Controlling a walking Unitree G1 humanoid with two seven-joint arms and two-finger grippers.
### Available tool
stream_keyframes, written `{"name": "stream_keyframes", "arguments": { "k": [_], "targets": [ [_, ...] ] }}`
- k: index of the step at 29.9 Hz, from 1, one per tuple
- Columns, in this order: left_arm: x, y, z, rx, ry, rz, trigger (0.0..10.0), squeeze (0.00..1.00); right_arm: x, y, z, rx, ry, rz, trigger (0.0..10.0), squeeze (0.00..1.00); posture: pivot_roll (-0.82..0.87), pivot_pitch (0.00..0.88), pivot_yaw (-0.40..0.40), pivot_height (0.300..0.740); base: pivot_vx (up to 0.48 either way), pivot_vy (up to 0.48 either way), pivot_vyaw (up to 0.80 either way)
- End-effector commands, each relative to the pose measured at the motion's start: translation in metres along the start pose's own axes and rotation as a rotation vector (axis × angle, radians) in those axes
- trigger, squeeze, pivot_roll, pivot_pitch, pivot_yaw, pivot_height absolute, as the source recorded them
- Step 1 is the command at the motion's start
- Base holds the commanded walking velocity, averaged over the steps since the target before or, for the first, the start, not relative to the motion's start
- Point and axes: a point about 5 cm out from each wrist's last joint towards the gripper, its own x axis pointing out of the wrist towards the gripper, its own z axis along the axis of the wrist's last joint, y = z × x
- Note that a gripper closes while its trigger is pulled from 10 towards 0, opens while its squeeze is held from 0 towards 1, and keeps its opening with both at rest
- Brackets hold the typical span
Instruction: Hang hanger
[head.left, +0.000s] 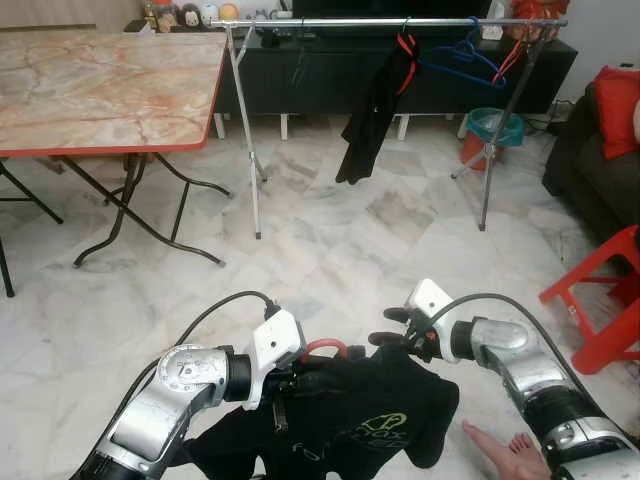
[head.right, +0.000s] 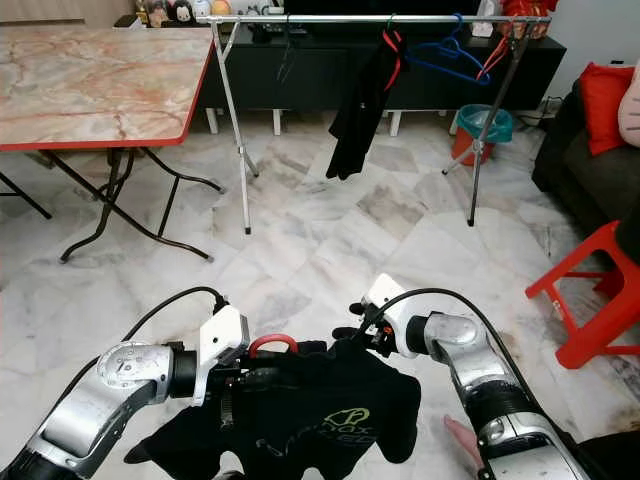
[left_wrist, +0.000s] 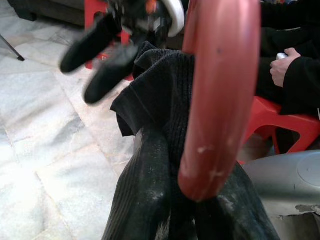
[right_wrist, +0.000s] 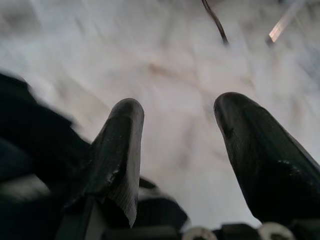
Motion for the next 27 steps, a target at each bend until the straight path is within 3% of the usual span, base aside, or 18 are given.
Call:
{"name": "stream_keyframes", "arguments": {
  "k": [1, 7, 12, 14, 16, 20, 24, 27],
  "targets": [
    [0.001, -0.002, 0.005, 0.029, -0.008, -0.016, 10.0, 0.0, -0.003, -0.002, 0.026, -0.018, -0.123, 0.056, 10.0, 0.0, 0.04, 0.032, -0.027, 0.74, 0.0, 0.0, 0.0],
    [0.001, -0.001, 0.003, 0.033, -0.001, -0.006, 10.0, 0.0, -0.014, 0.006, 0.038, -0.011, -0.213, 0.221, 10.0, 0.0, 0.04, 0.037, -0.028, 0.74, 0.0, 0.0, 0.0],
    [0.001, 0.001, 0.002, 0.037, 0.005, 0.007, 10.0, 0.0, -0.019, 0.014, 0.03, -0.033, -0.161, 0.29, 10.0, 0.0, 0.04, 0.038, -0.03, 0.74, 0.0, 0.0, 0.0],
    [0.002, 0.004, 0.001, 0.05, 0.005, 0.043, 10.0, 0.0, -0.017, 0.003, 0.02, -0.048, -0.093, 0.144, 10.0, 0.0, 0.04, 0.034, -0.034, 0.74, 0.0, 0.0, 0.0],
    [0.002, 0.005, 0.001, 0.054, 0.002, 0.052, 10.0, 0.0, -0.016, -0.001, 0.019, -0.046, -0.086, 0.093, 10.0, 0.0, 0.04, 0.034, -0.034, 0.74, 0.0, 0.0, 0.0],
    [0.002, 0.007, 0.001, 0.064, 0.002, 0.071, 10.0, 0.0, -0.012, -0.019, 0.015, -0.035, -0.024, -0.163, 10.0, 0.0, 0.04, 0.036, -0.036, 0.74, 0.0, 0.0, 0.0],
    [0.001, 0.006, 0.002, 0.064, 0.004, 0.061, 10.0, 0.0, -0.009, -0.016, 0.014, -0.035, -0.026, -0.143, 10.0, 0.0, 0.05, 0.034, -0.038, 0.74, 0.0, 0.0, 0.0],
    [0.0, 0.005, 0.003, 0.067, 0.003, 0.046, 10.0, 0.0, 0.0, -0.007, 0.01, -0.027, -0.012, -0.052, 10.0, 0.0, 0.05, 0.032, -0.039, 0.74, 0.0, 0.0, 0.0]
  ]
}}
